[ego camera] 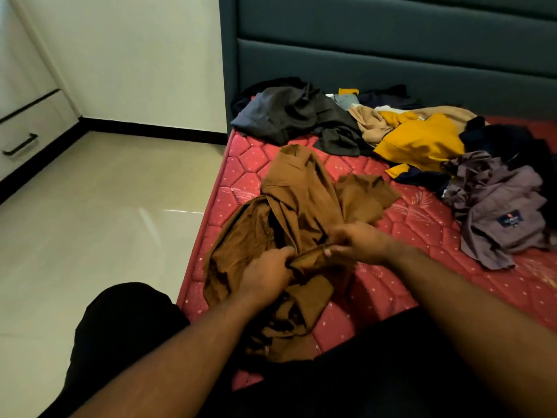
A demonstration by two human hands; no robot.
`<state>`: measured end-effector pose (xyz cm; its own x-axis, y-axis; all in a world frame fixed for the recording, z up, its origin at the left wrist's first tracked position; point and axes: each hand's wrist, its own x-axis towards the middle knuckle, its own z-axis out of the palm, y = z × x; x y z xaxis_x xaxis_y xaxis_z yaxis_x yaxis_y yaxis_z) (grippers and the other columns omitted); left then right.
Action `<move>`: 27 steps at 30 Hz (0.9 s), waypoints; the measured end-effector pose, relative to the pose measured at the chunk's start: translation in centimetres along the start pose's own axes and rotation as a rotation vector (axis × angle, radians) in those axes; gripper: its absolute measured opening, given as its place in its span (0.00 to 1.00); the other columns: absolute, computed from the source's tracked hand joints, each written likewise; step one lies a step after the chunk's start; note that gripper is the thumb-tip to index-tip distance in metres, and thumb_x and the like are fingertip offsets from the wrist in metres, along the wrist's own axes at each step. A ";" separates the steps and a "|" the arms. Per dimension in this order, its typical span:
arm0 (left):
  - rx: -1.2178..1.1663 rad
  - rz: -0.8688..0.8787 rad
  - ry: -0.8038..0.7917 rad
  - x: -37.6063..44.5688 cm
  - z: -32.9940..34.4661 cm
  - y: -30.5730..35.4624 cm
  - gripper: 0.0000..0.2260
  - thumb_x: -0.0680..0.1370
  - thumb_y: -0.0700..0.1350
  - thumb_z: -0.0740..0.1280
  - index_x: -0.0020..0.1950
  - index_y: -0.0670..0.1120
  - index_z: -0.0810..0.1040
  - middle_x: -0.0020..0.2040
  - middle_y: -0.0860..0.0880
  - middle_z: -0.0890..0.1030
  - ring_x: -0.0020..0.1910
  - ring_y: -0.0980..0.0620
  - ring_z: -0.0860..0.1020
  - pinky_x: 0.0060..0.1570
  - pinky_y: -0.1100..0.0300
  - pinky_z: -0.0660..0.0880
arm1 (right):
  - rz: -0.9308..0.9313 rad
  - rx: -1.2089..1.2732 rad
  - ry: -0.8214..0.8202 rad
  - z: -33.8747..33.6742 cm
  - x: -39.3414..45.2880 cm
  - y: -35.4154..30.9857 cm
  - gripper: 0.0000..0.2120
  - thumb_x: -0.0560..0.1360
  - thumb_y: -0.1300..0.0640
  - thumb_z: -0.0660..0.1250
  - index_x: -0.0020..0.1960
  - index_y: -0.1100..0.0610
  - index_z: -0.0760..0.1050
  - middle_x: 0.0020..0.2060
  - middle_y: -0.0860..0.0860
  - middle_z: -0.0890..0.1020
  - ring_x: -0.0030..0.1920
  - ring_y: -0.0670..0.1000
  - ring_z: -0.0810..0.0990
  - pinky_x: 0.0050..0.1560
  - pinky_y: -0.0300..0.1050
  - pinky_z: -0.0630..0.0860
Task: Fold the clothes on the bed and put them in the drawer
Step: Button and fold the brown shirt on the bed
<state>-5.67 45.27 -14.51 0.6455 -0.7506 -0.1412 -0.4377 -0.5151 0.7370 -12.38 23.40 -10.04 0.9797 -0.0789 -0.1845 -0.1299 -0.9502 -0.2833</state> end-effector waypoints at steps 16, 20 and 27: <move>-0.182 -0.355 -0.171 -2.1 -6.5 -1.5 0.11 0.76 0.37 0.66 0.56 0.47 0.79 0.48 0.47 0.82 0.35 0.52 0.78 0.29 0.62 0.76 | -0.283 0.001 0.280 7.4 -1.7 -5.9 0.12 0.71 0.63 0.71 0.53 0.59 0.75 0.53 0.52 0.78 0.51 0.55 0.78 0.50 0.47 0.75; -0.282 -0.484 0.104 -0.6 -2.6 -1.9 0.12 0.74 0.54 0.70 0.49 0.47 0.79 0.42 0.47 0.83 0.40 0.47 0.82 0.45 0.52 0.81 | -0.345 -0.178 0.411 8.3 -1.6 -4.9 0.10 0.72 0.50 0.67 0.49 0.54 0.80 0.54 0.54 0.79 0.50 0.57 0.78 0.43 0.52 0.77; -0.620 -0.440 0.214 -0.7 -0.7 -4.0 0.09 0.77 0.41 0.70 0.37 0.43 0.79 0.35 0.46 0.80 0.37 0.49 0.78 0.39 0.60 0.76 | -0.297 -0.226 0.415 9.3 -0.5 -5.6 0.13 0.73 0.49 0.60 0.48 0.53 0.81 0.52 0.52 0.80 0.52 0.56 0.78 0.46 0.51 0.73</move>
<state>-3.95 48.17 -16.87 0.8122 -0.4033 -0.4216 0.2739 -0.3744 0.8859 -13.53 31.52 -17.15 0.9532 0.1335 0.2712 0.1523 -0.9871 -0.0494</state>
